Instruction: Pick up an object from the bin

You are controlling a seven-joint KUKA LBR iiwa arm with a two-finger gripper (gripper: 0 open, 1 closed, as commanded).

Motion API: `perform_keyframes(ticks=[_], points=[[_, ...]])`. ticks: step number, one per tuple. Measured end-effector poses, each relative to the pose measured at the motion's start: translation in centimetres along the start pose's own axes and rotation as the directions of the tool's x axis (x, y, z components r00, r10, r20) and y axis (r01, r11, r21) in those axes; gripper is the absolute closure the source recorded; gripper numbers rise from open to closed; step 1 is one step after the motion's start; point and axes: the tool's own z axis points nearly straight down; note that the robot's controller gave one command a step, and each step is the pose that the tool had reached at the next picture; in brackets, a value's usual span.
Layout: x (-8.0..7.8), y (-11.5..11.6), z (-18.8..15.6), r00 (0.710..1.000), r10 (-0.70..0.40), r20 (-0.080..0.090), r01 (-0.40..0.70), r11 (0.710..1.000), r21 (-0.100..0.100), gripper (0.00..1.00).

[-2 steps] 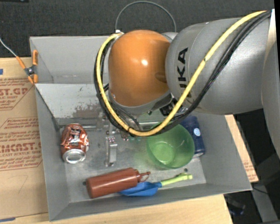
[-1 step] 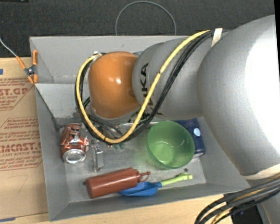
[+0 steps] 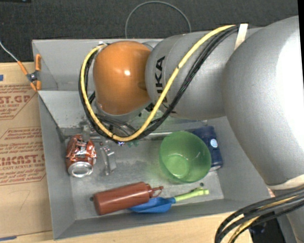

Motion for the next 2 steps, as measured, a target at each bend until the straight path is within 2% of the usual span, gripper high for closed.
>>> perform_keyframes(ticks=[1,2], points=[[-1.1,1.8,0.7,0.974,-0.227,0.002,0.227,0.974,-0.002,0.00],[-1.6,1.2,8.7,0.882,-0.471,0.003,0.471,0.882,-0.002,0.00]])
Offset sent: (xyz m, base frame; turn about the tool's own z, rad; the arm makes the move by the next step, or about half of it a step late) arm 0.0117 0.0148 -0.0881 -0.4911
